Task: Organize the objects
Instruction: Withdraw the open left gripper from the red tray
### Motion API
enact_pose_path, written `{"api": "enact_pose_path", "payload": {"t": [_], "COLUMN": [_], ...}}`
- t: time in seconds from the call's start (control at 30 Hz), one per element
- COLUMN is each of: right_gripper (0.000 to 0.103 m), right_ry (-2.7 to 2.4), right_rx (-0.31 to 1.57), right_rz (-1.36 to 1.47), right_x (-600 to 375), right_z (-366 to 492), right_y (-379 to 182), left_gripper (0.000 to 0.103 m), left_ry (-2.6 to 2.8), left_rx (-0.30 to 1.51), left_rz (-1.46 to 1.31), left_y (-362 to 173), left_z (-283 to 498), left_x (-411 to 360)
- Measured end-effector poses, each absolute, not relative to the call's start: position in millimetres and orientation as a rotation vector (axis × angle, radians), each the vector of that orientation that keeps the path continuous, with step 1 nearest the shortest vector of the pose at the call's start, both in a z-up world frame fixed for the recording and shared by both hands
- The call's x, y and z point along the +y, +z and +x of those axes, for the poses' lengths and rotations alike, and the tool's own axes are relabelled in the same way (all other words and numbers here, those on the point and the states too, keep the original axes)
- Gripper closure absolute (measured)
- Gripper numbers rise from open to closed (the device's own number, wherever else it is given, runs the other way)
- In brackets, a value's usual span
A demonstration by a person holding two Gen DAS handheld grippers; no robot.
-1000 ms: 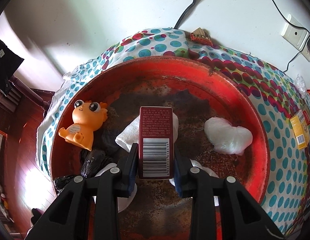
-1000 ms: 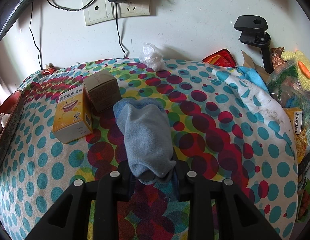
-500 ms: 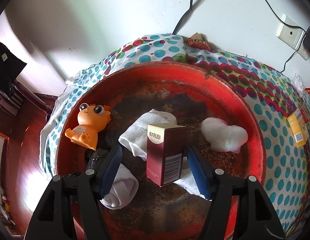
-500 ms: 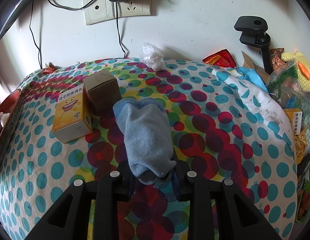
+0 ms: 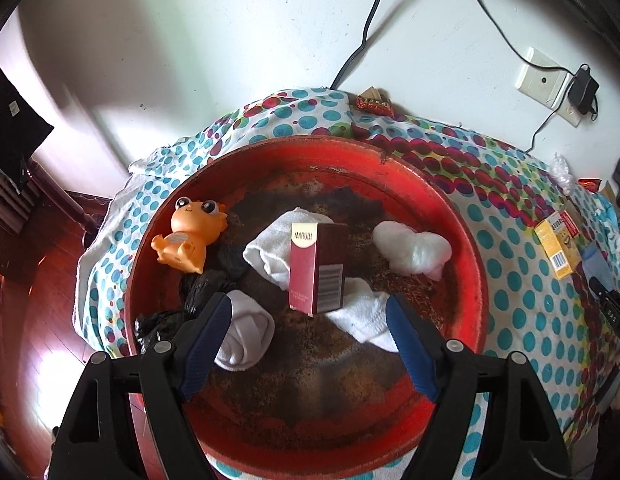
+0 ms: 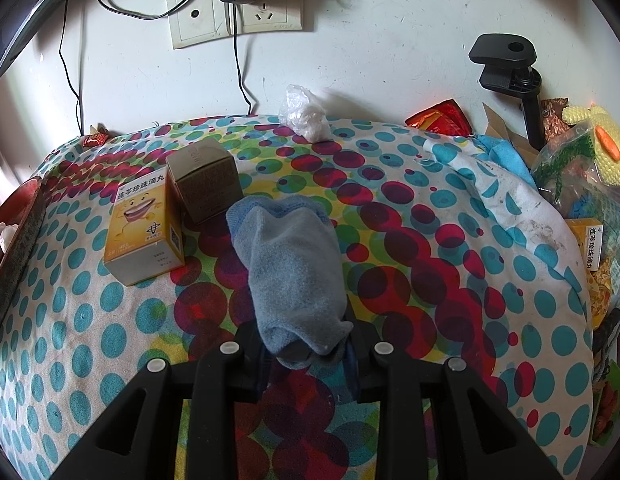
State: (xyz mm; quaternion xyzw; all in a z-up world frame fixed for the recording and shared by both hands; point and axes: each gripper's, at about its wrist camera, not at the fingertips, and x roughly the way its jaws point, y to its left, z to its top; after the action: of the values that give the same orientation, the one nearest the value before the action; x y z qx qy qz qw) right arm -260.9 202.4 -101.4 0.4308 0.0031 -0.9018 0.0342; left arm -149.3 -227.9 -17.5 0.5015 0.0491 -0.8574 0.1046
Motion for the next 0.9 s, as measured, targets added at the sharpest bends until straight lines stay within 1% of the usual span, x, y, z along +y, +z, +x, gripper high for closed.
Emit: {"api": "enact_pose_path", "payload": {"t": [0.3, 0.4, 0.43, 0.6, 0.8, 0.9], "right_gripper": [0.074, 0.074, 0.074, 0.074, 0.074, 0.074], "right_ry": [-2.779, -2.782, -2.783, -2.786, -2.788, -2.791], "right_rx": [0.018, 0.022, 0.025, 0.035, 0.039, 0.045], "right_rz": [1.328, 1.329, 1.330, 1.331, 1.331, 1.331], "right_x": [200, 202, 201, 203, 206, 206], "right_z": [-262, -262, -262, -264, -262, -263], "right_y": [-102, -102, -102, -102, -101, -101], "left_gripper": [0.018, 0.017, 0.015, 0.014, 0.012, 0.008], "left_ry": [-2.552, -2.556, -2.556, -2.591, -2.598, -2.607], "left_rx": [0.091, 0.016, 0.005, 0.120, 0.159, 0.149], "left_rz": [1.438, 1.397, 1.384, 1.378, 1.344, 1.305], "left_y": [-17, -17, -16, -18, -22, -24], "left_z": [-108, -96, -92, -76, -58, -49], "left_x": [-219, -212, -211, -213, -216, -216]}}
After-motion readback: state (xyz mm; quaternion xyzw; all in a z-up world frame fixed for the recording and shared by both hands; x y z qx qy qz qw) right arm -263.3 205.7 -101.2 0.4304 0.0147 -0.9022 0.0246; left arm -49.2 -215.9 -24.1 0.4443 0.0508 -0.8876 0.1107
